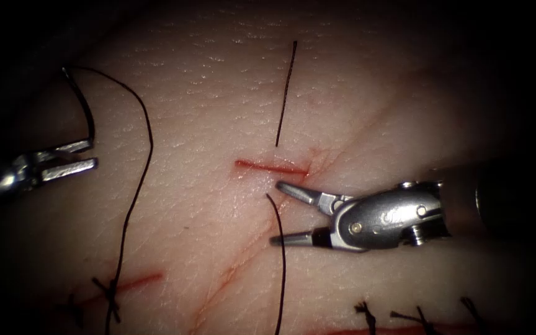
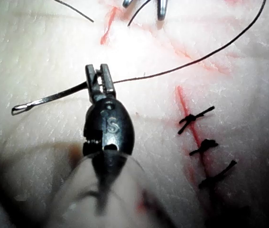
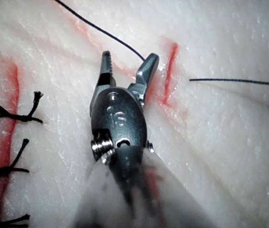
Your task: Wound Closure
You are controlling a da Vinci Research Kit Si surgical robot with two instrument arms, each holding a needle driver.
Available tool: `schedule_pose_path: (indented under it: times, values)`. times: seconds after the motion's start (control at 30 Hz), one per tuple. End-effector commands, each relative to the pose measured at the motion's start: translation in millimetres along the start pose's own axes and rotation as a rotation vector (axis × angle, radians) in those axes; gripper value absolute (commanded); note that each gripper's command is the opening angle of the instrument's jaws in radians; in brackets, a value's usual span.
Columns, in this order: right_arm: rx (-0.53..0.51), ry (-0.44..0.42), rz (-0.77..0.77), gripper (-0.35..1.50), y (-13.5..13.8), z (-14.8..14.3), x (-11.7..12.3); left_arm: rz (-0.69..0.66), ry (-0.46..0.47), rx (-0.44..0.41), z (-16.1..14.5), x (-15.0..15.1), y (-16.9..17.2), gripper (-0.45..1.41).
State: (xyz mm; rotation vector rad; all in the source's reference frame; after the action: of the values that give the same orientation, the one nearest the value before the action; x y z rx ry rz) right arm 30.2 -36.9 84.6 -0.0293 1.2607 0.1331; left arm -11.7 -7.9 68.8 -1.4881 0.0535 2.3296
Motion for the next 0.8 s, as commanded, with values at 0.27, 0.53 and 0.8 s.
schedule_pose_path:
  times: [0.27,0.53,0.8]
  values:
    - [0.033,0.03,0.001,-0.35,-0.7,1.3,-0.2,-0.001,0.003,-0.002,0.9,-0.5,0.3,-0.45]
    - [0.039,0.045,0.0,-0.35,-1.0,1.3,0.0,-0.001,0.0,-0.005,0.9,-0.5,0.3,-0.45]
    - [0.055,0.06,-0.004,-0.35,-2.6,0.6,0.8,-0.001,0.001,-0.005,0.9,-0.5,0.4,-0.45]
